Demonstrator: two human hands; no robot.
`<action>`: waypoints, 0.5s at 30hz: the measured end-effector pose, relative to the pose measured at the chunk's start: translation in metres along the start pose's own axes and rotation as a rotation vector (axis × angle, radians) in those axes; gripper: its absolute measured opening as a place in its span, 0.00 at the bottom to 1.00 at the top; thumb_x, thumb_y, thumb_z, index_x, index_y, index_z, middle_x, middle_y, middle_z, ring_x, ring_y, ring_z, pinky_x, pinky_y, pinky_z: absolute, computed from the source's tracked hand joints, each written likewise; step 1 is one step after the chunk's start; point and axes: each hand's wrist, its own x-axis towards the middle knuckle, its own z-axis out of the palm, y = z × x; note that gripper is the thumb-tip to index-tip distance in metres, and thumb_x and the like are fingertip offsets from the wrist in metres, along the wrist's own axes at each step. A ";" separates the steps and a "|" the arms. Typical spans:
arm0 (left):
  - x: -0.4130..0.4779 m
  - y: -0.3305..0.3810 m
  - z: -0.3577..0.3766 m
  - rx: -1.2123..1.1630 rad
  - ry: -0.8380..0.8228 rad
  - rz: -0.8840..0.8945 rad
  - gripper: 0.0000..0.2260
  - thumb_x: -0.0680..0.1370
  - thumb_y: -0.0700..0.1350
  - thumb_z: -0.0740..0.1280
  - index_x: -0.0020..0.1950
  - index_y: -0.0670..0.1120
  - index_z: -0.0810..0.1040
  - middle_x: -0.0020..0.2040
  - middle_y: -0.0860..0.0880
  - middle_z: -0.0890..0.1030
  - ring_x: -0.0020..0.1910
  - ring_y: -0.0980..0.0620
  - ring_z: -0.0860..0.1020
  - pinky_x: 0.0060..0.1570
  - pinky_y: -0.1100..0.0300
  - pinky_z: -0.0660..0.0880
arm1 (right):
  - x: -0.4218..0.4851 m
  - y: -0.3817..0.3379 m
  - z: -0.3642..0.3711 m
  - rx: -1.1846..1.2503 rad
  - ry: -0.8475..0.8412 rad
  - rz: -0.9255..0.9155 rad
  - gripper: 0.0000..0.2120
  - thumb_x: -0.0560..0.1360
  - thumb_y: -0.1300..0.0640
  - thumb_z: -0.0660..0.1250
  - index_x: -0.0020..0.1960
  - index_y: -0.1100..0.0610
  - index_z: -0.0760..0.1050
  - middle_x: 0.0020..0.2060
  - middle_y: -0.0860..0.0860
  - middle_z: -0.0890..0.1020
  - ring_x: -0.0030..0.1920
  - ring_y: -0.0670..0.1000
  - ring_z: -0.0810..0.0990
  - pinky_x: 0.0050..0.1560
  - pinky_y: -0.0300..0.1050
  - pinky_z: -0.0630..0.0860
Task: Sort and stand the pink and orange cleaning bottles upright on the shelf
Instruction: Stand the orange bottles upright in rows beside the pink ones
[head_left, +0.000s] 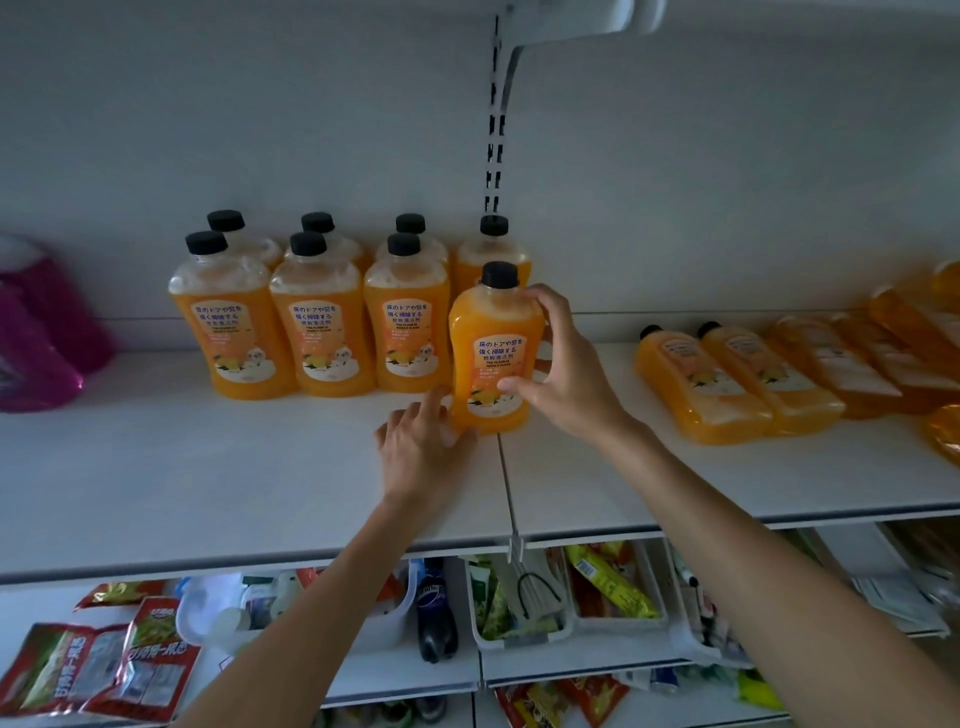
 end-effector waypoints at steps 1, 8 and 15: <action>0.001 -0.001 0.000 0.004 -0.013 -0.012 0.22 0.75 0.57 0.64 0.66 0.52 0.67 0.59 0.50 0.77 0.59 0.47 0.70 0.58 0.55 0.60 | 0.001 0.002 0.001 -0.011 0.007 -0.009 0.39 0.66 0.66 0.75 0.69 0.54 0.58 0.62 0.44 0.67 0.55 0.33 0.72 0.46 0.24 0.71; 0.002 -0.002 0.002 0.096 -0.040 -0.006 0.18 0.75 0.50 0.64 0.64 0.50 0.71 0.60 0.50 0.75 0.60 0.49 0.68 0.60 0.57 0.59 | 0.013 0.013 0.010 -0.094 0.083 0.002 0.40 0.67 0.63 0.75 0.71 0.54 0.56 0.67 0.52 0.67 0.62 0.49 0.73 0.53 0.45 0.79; 0.001 -0.001 0.002 0.128 -0.048 0.003 0.13 0.74 0.49 0.64 0.58 0.51 0.78 0.60 0.51 0.74 0.61 0.50 0.66 0.60 0.58 0.58 | 0.038 0.025 0.018 -0.133 0.152 0.045 0.41 0.66 0.66 0.75 0.72 0.53 0.57 0.69 0.53 0.64 0.67 0.53 0.67 0.62 0.50 0.73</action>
